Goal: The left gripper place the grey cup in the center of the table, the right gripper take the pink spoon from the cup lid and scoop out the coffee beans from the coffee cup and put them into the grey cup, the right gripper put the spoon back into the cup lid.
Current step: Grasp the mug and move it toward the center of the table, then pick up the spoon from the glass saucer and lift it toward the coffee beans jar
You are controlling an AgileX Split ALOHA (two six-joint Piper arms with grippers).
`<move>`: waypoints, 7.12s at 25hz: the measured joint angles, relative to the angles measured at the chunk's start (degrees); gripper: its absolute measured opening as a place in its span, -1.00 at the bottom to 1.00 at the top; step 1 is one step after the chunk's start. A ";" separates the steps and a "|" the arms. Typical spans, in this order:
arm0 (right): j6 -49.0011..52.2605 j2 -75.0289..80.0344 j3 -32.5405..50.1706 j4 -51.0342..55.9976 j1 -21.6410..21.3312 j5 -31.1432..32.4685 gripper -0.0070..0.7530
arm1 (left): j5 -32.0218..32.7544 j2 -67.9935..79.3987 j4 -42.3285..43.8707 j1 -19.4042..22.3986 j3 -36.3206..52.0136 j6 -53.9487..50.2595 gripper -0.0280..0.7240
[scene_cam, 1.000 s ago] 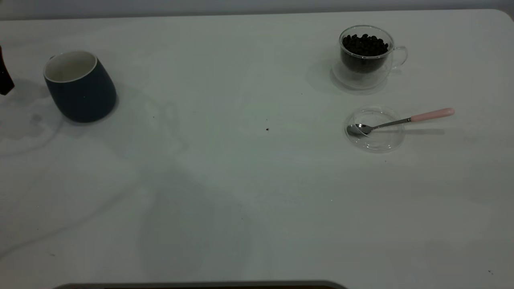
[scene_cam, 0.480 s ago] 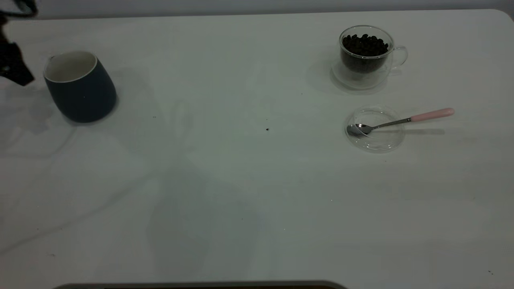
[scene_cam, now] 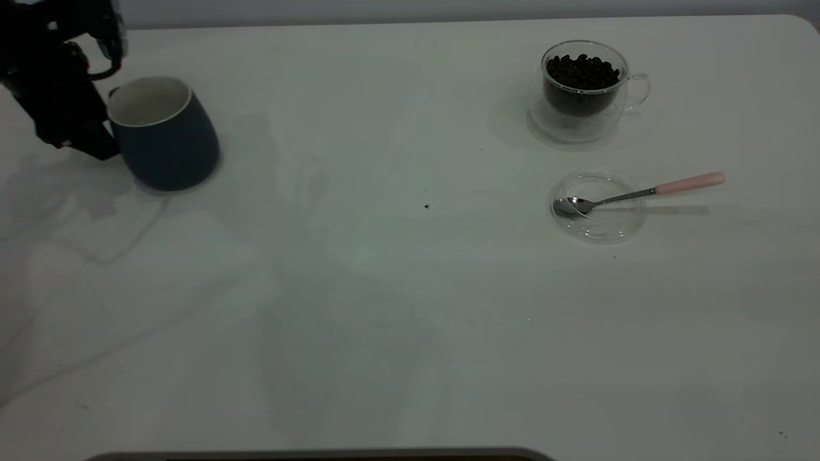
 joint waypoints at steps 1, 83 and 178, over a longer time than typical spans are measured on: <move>0.00 0.00 0.00 0.00 0.00 0.00 0.57 | -0.21 0.00 -0.60 -0.44 -0.04 0.67 0.63; 0.00 0.00 0.00 0.00 0.00 0.00 0.57 | 43.32 -46.89 17.47 -14.19 -1.08 -65.28 0.63; -46.01 92.77 -24.48 31.62 -1.49 -37.63 0.39 | 41.17 -138.24 22.80 -9.26 58.88 -89.30 0.63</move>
